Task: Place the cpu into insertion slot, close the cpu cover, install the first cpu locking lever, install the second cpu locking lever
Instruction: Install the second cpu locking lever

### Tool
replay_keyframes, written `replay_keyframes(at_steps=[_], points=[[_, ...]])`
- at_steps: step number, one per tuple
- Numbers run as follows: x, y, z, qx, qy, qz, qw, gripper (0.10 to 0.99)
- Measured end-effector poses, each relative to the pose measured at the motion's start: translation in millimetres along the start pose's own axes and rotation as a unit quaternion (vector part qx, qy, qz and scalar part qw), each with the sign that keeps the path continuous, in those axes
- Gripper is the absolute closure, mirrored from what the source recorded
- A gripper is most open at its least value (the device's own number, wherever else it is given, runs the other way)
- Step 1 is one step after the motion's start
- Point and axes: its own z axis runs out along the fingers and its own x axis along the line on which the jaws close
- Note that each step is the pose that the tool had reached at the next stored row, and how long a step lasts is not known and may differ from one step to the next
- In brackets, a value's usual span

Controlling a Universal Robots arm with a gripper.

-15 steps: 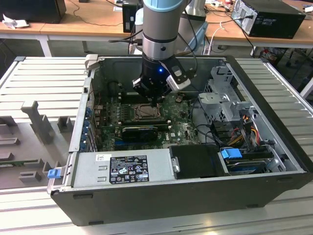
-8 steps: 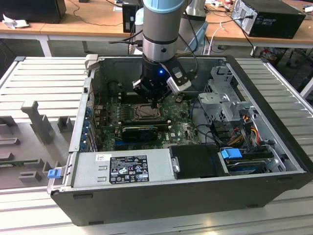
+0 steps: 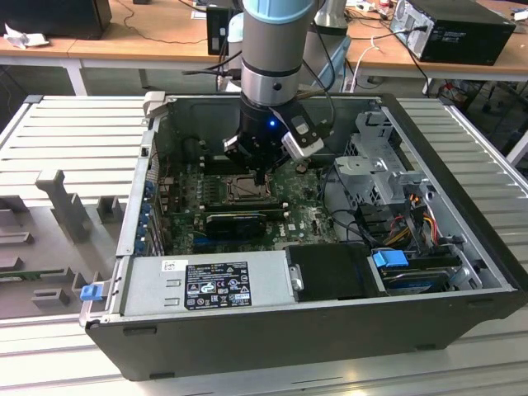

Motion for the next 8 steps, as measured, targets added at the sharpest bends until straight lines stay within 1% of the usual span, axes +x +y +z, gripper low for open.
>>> replay_keyframes(at_steps=[1, 2, 3, 5, 7, 8], points=[[0.1, -1.7, -0.1, -0.0065, 0.0002, 0.000, 1.0000, 0.980], [0.4, -4.6, -0.2, -0.0189, -0.0001, 0.000, 0.9998, 0.980], [0.9, -9.7, -0.7, -0.0269, -0.0006, 0.000, 0.9996, 0.980], [1.7, -17.9, -1.3, -0.0270, -0.0005, 0.000, 0.9996, 0.980], [1.9, -20.5, -1.3, -0.0270, -0.0005, 0.000, 0.9996, 0.980], [2.3, -23.8, -0.9, -0.0271, -0.0005, 0.000, 0.9996, 0.980]])
